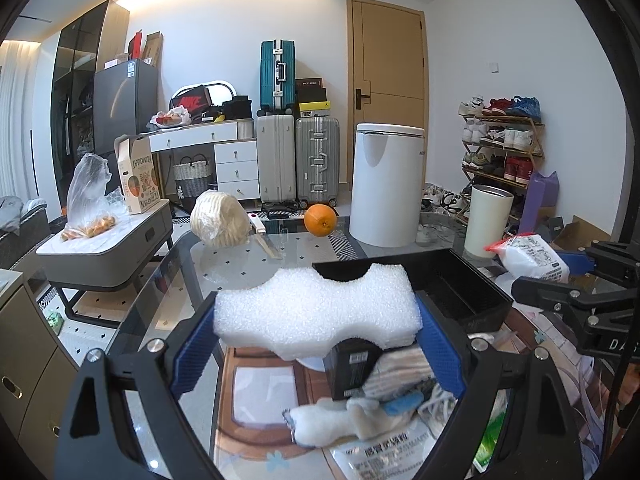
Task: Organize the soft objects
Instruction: 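Lift the foam with the left gripper while the right gripper carries the packet over the black box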
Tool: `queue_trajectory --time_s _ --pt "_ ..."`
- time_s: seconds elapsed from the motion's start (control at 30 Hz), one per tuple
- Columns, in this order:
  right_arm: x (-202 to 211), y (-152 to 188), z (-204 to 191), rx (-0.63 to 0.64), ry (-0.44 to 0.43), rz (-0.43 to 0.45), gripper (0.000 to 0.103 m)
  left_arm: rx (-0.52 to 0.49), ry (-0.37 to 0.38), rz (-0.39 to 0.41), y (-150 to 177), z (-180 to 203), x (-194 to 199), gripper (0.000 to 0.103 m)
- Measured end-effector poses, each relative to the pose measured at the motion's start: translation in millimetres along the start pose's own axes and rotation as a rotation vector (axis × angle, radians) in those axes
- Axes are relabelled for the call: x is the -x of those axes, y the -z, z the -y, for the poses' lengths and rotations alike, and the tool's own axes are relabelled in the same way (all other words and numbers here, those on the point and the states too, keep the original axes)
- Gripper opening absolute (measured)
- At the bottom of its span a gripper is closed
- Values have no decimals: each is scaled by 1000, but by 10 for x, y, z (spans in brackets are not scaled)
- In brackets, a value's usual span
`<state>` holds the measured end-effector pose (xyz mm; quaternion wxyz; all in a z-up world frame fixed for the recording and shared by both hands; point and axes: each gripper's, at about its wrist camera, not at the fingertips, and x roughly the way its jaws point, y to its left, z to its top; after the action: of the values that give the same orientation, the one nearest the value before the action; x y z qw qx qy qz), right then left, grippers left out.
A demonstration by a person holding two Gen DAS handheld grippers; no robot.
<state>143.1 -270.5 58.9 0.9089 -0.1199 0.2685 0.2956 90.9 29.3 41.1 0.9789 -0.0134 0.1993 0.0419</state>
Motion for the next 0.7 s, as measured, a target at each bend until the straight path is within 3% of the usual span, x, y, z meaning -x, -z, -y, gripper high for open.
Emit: queue_trajectory --time_s 0.7 --pt "-595 -197 151 33 -41 -56 51 -37 44 -26 -206 104 -476 91"
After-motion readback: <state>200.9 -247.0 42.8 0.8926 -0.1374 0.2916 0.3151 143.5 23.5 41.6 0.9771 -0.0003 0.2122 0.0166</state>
